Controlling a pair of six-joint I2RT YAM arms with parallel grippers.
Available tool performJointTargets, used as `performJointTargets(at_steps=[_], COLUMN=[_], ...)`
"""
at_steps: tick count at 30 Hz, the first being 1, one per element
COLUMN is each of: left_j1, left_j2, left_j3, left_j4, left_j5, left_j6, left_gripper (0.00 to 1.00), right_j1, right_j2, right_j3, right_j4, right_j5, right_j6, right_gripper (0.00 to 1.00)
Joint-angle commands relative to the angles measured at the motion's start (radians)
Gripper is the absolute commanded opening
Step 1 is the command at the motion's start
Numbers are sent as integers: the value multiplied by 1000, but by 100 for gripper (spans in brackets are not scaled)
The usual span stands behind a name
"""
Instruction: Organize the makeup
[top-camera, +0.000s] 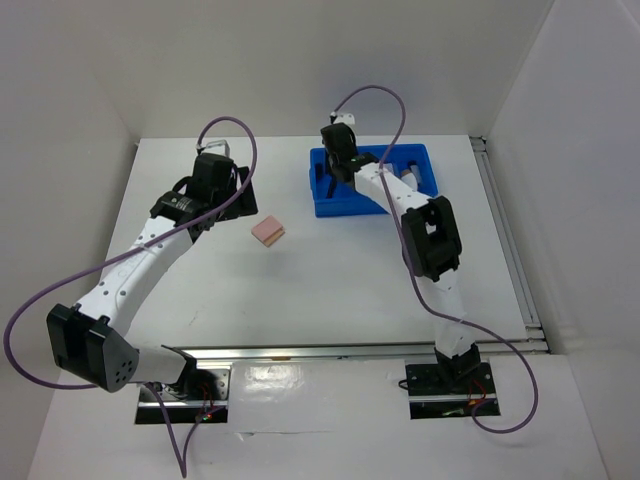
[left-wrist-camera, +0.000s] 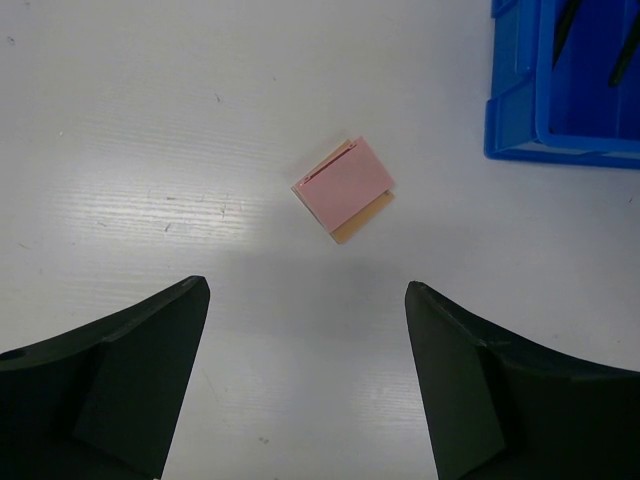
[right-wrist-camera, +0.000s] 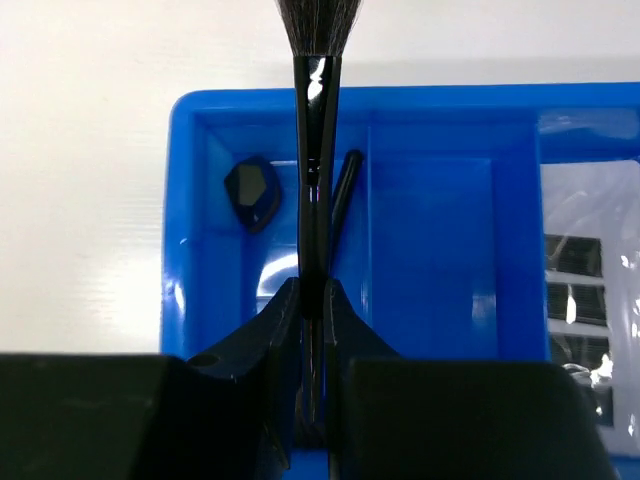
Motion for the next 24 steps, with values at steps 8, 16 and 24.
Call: performJointTargets(at_steps=[8, 16, 24], left_j1=[0, 0, 0], left_j2=[32, 23, -6], left_j3=[23, 41, 41], left_j4=[-3, -13, -13], left_j5=[-20, -31, -40], left_j6=[25, 5, 5], left_gripper=[93, 94, 94], right_j1=[0, 0, 29], right_j2=[134, -93, -244], right_j3=[273, 91, -55], right_j4=[-59, 19, -16], right_j5=[-41, -32, -53], right_j6=[-26, -26, -7], right_gripper=[48, 40, 1])
